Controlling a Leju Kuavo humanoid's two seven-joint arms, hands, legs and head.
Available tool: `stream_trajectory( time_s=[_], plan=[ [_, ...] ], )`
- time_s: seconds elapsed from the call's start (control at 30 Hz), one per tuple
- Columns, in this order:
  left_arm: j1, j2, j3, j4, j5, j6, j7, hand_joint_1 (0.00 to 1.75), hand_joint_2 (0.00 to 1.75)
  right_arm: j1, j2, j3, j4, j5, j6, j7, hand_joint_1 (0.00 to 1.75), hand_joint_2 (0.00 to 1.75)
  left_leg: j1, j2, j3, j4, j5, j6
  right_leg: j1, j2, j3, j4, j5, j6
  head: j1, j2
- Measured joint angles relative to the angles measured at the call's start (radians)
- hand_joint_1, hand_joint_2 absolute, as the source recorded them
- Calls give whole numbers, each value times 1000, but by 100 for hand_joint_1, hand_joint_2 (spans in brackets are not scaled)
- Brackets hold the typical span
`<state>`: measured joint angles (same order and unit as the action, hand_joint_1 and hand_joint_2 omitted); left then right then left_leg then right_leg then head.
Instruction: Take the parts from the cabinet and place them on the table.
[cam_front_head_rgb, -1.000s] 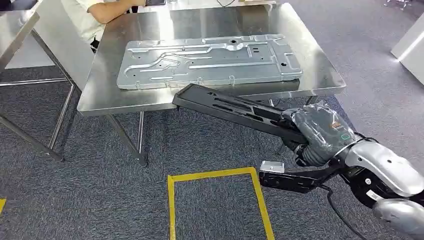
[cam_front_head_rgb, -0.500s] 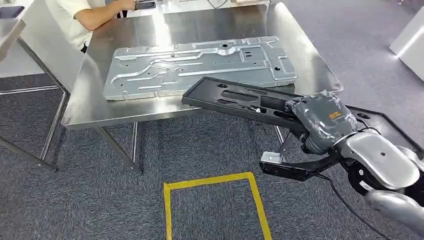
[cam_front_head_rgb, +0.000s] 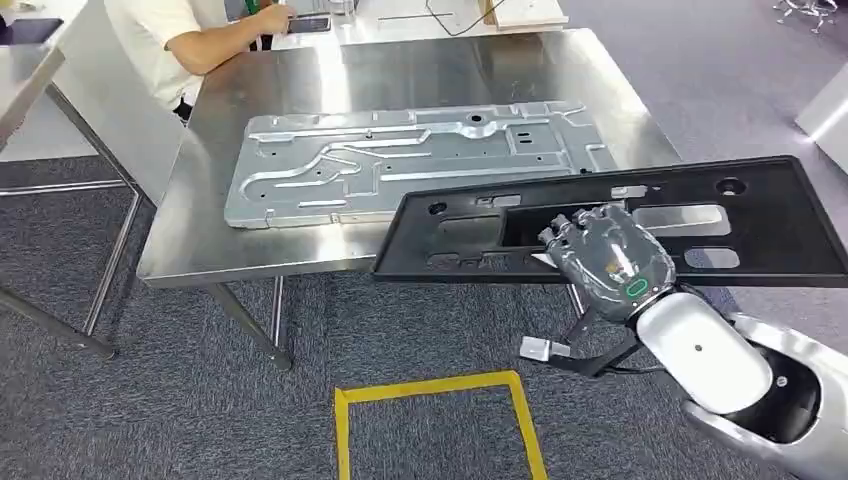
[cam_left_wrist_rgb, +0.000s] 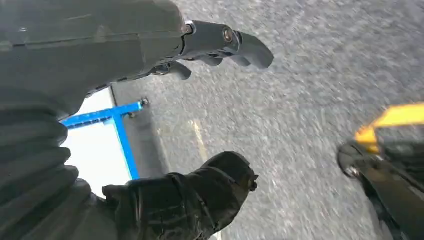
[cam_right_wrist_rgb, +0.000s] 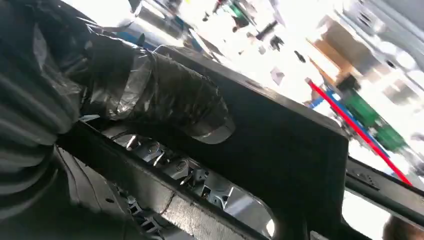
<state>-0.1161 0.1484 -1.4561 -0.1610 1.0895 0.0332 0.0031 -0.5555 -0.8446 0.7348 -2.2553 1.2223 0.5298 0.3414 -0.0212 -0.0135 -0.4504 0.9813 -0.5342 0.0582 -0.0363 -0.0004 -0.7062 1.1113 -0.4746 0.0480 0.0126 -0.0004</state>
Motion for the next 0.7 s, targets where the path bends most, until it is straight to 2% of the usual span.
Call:
stream_trajectory(
  time_s=[0.03,0.07,0.1,0.13,0.2,0.23,0.27,0.3,0.33,0.37,0.4,0.43,0.47,0.5,0.53,0.57,0.6,0.63,0.67,0.7],
  plan=[
    [2,0,0,0,0,0,0,0,175,0,3,11,1,9,-9,-13,175,175,-2,-1,2,1,-19,-9,-2,-8,10,-63,111,1,3,0],
    [2,0,-2,0,0,-1,0,0,175,-3,8,27,2,20,-15,-22,175,175,-3,-3,19,12,-35,-15,5,-11,4,-61,84,-14,1,0],
    [-4,0,-2,0,0,-1,0,0,175,-1,13,39,1,27,-16,-33,175,175,-4,0,10,7,-45,-24,11,-8,14,-56,87,-23,0,0],
    [-3,0,-2,0,-1,-2,-1,0,175,-1,14,48,-1,32,-17,-39,175,175,-1,3,29,5,-37,-32,11,-2,17,-59,86,-36,5,0],
    [-6,0,-3,0,-3,-2,-2,0,175,-4,22,64,-4,49,-18,-43,175,175,2,7,-2,61,-17,-41,8,2,41,-68,74,-48,5,0],
    [-5,0,-5,0,-4,-2,-1,0,175,-6,26,71,-6,58,-18,-43,175,175,4,7,-26,119,-2,-47,8,2,56,-72,63,-56,5,0],
    [-6,-1,-6,0,-5,-2,-2,0,175,-8,31,82,-7,66,-17,-43,175,175,7,8,-68,185,1,-52,11,3,71,-74,53,-60,0,0],
    [-7,-1,-7,0,-7,-2,-2,0,175,-8,37,91,-8,68,-18,-43,175,175,10,8,-123,251,-14,-57,13,3,87,-76,40,-62,0,0],
    [-7,-1,-9,0,-7,-2,-2,0,175,-7,42,101,-9,69,-18,-43,175,175,12,8,-172,298,-56,-61,15,3,106,-78,24,-63,0,0],
    [-5,-1,-10,0,-7,-2,-2,0,175,-7,45,109,-10,70,-17,-44,175,175,13,8,-213,319,-110,-63,16,4,125,-78,8,-63,0,0],
    [-3,-2,-12,0,-7,-2,-2,0,175,-7,48,116,-10,71,-17,-44,175,175,13,8,-241,314,-155,-61,18,6,148,-78,-8,-64,0,0],
    [-1,-2,-14,0,-7,-2,0,0,175,-7,51,122,-10,72,-17,-44,175,175,13,8,-256,289,-172,-60,20,7,171,-79,-25,-63,-1,0],
    [3,-2,-16,0,-7,-2,0,0,175,-8,54,127,-10,73,-17,-44,175,175,13,7,-262,244,-151,-55,23,8,197,-80,-42,-63,0,0],
    [6,-2,-18,0,-7,-2,0,0,175,-8,57,132,-10,74,-17,-44,175,175,10,6,-262,179,-71,-45,25,8,223,-82,-61,-63,-1,0],
    [11,1,-20,0,-7,-2,0,0,175,-7,61,137,-9,74,-17,-44,175,175,4,6,-261,103,75,-32,22,8,229,-89,-77,-64,1,0],
    [14,1,-22,0,-8,-2,0,0,175,-10,66,144,-8,74,-17,-44,175,175,-12,-2,-279,69,156,-26,26,16,255,-83,-91,-58,4,0],
    [14,2,-22,0,-8,-1,0,0,175,-9,69,148,-9,75,-17,-44,175,175,-18,-7,-266,65,141,-18,23,23,257,-90,-106,-50,3,0],
    [15,4,-23,0,-8,-1,0,0,175,-6,74,152,-9,75,-16,-45,175,175,-22,-9,-253,57,147,-15,22,20,280,-105,-118,-47,2,0],
    [18,5,-23,0,-8,1,0,0,175,-7,74,154,-10,75,-17,-45,175,175,-19,-10,-235,36,162,-9,21,21,289,-71,-95,-44,4,0],
    [17,5,-23,0,-8,1,0,0,175,-7,74,155,-10,75,-17,-45,175,175,-19,-10,-236,35,159,-8,20,21,288,-67,-91,-43,5,0]
  ],
)
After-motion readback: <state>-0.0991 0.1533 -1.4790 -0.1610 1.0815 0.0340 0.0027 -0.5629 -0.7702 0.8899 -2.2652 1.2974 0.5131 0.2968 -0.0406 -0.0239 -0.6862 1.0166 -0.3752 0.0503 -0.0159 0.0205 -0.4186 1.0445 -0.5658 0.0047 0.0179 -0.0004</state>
